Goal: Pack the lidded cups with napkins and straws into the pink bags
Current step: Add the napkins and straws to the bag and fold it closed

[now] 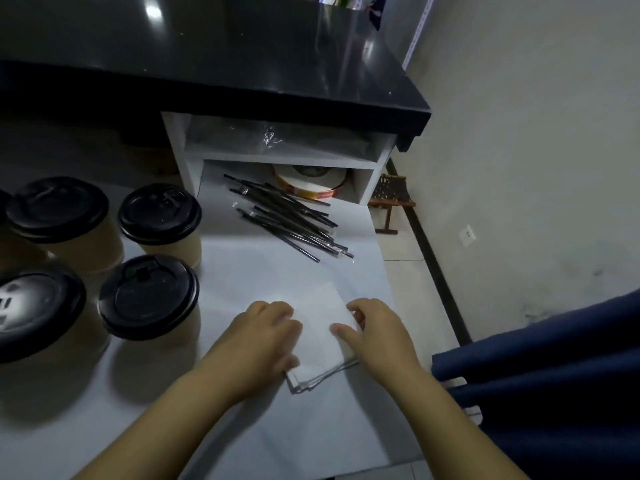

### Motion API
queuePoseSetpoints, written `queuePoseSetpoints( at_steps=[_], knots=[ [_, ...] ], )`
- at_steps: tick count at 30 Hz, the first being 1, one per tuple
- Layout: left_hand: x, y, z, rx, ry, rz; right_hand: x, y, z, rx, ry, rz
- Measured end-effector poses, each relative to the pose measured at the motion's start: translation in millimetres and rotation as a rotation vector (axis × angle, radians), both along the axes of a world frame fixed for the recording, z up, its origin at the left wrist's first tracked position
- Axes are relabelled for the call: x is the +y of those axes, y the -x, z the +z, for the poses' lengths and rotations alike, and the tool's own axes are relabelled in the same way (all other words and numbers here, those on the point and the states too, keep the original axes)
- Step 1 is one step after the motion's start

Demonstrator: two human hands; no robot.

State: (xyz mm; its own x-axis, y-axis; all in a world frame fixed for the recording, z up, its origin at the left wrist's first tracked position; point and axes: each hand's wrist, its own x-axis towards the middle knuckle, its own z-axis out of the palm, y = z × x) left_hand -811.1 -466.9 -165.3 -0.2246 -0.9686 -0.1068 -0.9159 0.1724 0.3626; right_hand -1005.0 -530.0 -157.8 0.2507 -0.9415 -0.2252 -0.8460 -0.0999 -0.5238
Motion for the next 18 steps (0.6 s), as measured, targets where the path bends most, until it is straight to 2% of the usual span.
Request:
queuePoseSetpoints(
  at_steps=[4, 14, 18],
  knots=[
    [4, 5, -3, 0.030, -0.029, 0.122, -14, 2, -2, -0.151, 0.008, -0.053],
    [10, 13, 4, 0.208, 0.102, 0.421, -23, 5, 0, -0.206, 0.139, 0.085],
    [8, 13, 7, 0.315, 0.080, 0.486, -22, 9, 5, -0.376, -0.009, 0.158]
  ],
)
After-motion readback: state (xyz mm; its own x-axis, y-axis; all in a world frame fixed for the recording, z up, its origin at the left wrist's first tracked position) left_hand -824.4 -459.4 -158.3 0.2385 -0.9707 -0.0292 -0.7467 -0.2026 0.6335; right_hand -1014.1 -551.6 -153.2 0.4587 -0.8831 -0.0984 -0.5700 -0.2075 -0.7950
